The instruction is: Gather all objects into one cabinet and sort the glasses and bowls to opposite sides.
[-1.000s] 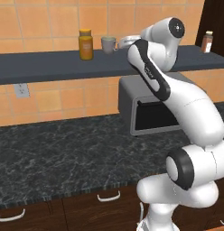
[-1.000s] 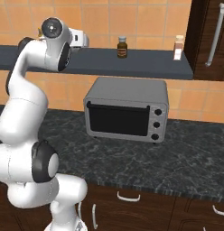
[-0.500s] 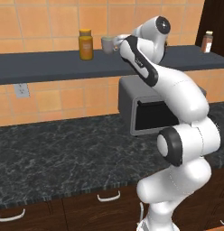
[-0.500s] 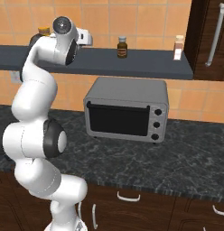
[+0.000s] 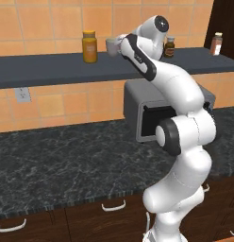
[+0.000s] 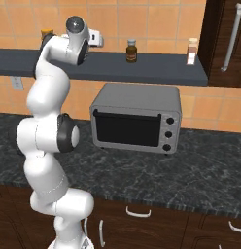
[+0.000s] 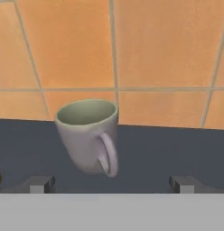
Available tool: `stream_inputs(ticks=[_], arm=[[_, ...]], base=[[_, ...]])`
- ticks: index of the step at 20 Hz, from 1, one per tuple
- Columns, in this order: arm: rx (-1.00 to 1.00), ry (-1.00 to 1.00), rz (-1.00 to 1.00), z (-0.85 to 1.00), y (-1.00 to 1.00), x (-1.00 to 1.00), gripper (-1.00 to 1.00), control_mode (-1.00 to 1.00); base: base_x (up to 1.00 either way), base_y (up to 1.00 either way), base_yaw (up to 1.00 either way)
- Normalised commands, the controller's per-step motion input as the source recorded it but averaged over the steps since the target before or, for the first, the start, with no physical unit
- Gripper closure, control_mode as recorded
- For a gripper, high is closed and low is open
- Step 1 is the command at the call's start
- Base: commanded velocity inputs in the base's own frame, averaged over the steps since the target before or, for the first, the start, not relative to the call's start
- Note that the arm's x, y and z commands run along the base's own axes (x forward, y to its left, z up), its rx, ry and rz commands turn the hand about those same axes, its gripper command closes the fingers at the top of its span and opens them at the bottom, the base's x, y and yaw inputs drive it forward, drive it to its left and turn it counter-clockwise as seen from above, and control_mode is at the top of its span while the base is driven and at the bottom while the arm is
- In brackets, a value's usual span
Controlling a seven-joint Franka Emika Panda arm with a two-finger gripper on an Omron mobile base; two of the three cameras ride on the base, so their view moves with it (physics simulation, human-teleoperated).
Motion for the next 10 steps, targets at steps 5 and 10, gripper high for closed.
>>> stream_inputs(ticks=[5, 10], arm=[[0.00, 0.01, 0.02, 0.00, 0.04, 0.39, -1.00, -1.00], [0.00, 0.02, 0.03, -0.08, 0.15, 0.38, -1.00, -1.00]], base=[[0.00, 0.00, 0.00], [0.00, 0.00, 0.00]])
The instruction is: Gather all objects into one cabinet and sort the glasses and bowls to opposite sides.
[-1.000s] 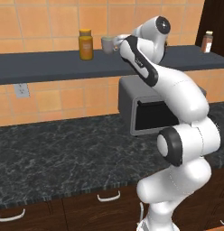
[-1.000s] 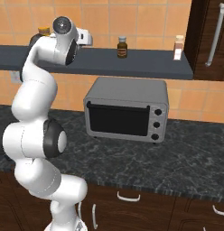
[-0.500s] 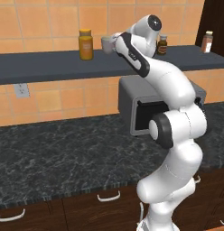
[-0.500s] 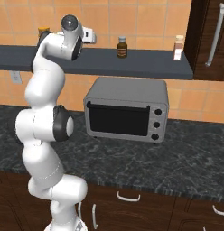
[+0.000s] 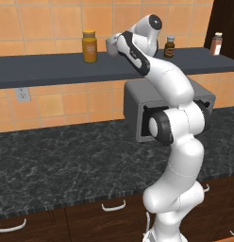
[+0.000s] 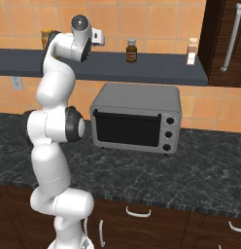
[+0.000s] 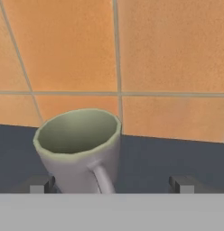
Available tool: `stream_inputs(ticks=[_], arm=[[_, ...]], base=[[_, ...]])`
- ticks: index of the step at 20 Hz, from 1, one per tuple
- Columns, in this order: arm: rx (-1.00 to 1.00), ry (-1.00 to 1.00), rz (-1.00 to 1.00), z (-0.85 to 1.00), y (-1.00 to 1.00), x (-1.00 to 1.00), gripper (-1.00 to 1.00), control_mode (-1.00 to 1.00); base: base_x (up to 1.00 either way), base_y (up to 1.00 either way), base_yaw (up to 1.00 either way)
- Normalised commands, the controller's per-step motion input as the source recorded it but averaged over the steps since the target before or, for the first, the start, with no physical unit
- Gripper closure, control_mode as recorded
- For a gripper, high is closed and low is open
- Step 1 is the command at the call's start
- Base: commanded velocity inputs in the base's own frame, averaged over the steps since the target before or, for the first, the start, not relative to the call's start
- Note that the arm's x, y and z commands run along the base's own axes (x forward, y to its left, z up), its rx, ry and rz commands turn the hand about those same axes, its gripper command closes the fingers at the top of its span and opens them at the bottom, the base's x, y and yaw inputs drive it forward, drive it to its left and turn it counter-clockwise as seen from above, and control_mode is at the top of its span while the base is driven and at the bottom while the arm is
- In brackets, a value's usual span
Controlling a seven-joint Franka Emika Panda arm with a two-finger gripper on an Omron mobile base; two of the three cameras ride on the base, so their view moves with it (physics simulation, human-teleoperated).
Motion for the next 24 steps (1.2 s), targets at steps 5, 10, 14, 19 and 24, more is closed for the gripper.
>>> stream_inputs(ticks=[5, 10, 14, 19, 24], arm=[[0.00, 0.00, 0.00, -0.02, 0.05, 0.04, -1.00, -1.00], [0.00, 0.06, 0.00, -0.06, 0.00, 0.04, -1.00, -1.00], [0.00, 0.08, 0.00, -0.06, 0.00, 0.22, -1.00, -1.00], [0.00, 0.03, 0.00, 0.00, 0.00, 0.11, -1.00, -1.00], [0.04, 0.00, 0.00, -0.07, 0.17, 0.00, -1.00, -1.00]], base=[[0.00, 0.00, 0.00], [0.00, 0.00, 0.00], [0.00, 0.00, 0.00], [0.00, 0.00, 0.00], [0.00, 0.00, 0.00]])
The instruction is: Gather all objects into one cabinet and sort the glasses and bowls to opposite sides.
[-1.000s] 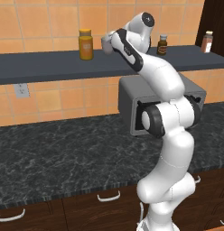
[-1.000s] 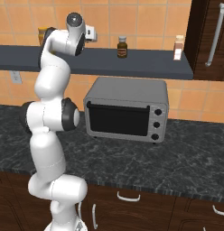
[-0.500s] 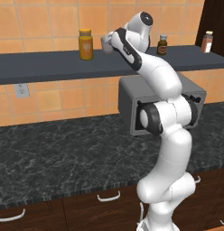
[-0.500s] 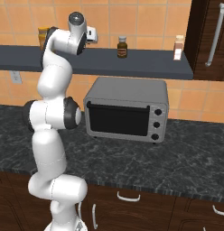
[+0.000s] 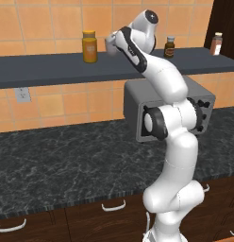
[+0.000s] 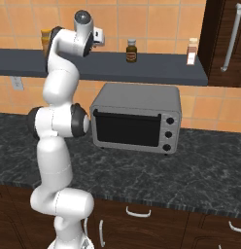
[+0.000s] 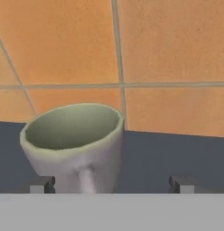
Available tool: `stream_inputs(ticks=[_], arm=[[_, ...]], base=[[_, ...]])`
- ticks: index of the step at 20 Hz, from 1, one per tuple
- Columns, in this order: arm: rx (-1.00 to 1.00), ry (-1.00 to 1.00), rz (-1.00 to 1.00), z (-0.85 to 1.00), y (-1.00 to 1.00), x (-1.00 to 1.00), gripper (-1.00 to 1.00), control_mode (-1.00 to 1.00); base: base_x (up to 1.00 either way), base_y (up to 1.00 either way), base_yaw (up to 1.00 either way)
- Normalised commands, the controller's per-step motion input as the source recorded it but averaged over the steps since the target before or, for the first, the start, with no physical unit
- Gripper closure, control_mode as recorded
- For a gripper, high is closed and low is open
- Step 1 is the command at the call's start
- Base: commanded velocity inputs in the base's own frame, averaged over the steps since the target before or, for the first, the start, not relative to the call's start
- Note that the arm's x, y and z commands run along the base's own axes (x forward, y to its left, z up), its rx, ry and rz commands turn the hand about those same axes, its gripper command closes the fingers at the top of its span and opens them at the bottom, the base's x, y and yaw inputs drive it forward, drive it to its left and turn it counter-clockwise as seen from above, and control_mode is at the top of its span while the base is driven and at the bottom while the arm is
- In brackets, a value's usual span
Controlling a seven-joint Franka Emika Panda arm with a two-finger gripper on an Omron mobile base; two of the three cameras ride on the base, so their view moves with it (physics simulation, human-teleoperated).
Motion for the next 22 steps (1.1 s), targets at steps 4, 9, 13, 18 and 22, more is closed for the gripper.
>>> stream_inputs(ticks=[4, 9, 13, 18, 22], arm=[[0.15, 0.00, 0.00, -0.28, 0.66, 0.05, 1.00, -1.00], [0.03, 0.00, 0.00, -0.01, 0.01, 0.02, 1.00, -1.00], [0.00, 0.00, 0.00, 0.00, 0.03, -0.02, 1.00, -1.00], [0.00, -0.05, 0.00, 0.00, 0.03, -0.20, 1.00, -1.00], [0.00, -0.09, 0.00, 0.00, 0.00, -0.41, 1.00, -1.00]], base=[[0.00, 0.00, 0.00], [0.00, 0.00, 0.00], [0.00, 0.00, 0.00], [0.00, 0.00, 0.00], [0.00, 0.00, 0.00]])
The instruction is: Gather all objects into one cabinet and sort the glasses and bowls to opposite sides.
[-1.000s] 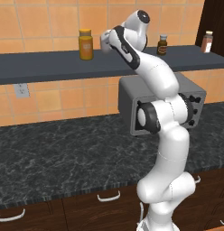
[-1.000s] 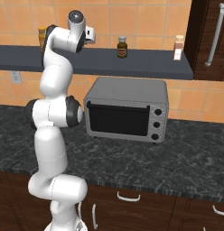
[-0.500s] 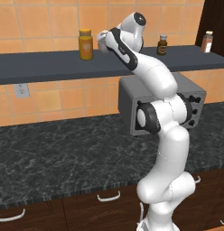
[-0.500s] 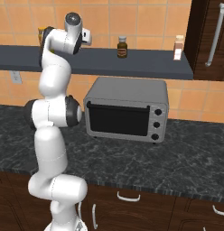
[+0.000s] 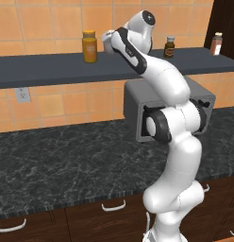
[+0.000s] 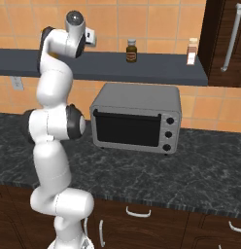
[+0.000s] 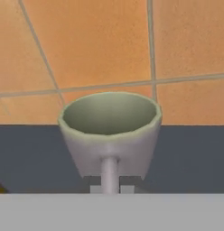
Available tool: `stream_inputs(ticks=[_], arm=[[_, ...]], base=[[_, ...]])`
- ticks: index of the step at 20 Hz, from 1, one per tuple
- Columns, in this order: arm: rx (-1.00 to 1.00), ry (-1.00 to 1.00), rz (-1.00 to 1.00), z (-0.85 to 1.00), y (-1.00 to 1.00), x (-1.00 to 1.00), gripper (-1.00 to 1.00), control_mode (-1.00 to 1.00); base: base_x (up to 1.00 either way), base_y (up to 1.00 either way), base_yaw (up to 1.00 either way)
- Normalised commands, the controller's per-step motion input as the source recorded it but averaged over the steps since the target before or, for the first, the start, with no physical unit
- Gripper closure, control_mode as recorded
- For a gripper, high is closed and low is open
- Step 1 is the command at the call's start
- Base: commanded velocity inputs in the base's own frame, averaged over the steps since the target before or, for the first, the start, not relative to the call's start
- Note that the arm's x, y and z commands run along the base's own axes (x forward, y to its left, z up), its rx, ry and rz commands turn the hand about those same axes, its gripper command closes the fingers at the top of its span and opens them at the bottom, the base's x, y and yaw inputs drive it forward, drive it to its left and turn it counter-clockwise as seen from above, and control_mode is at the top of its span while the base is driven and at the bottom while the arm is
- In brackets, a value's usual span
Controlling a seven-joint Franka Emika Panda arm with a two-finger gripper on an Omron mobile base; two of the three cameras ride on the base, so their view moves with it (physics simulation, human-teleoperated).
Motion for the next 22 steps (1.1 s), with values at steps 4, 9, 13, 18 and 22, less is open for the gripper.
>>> stream_inputs(ticks=[4, 9, 13, 18, 22], arm=[[0.00, -0.16, 0.00, 0.00, 0.00, -0.74, 1.00, -1.00], [0.01, -0.18, -0.02, -0.01, 0.00, -0.70, 1.00, -1.00], [0.09, -0.20, -0.01, 0.00, -0.04, -0.73, 1.00, -1.00], [0.11, -0.18, -0.01, 0.07, -0.08, -0.61, 1.00, -1.00], [0.07, -0.10, -0.01, 0.07, -0.06, -0.32, 1.00, -1.00]], base=[[0.00, 0.00, 0.00], [0.00, 0.00, 0.00], [0.00, 0.00, 0.00], [0.00, 0.00, 0.00], [0.00, 0.00, 0.00]])
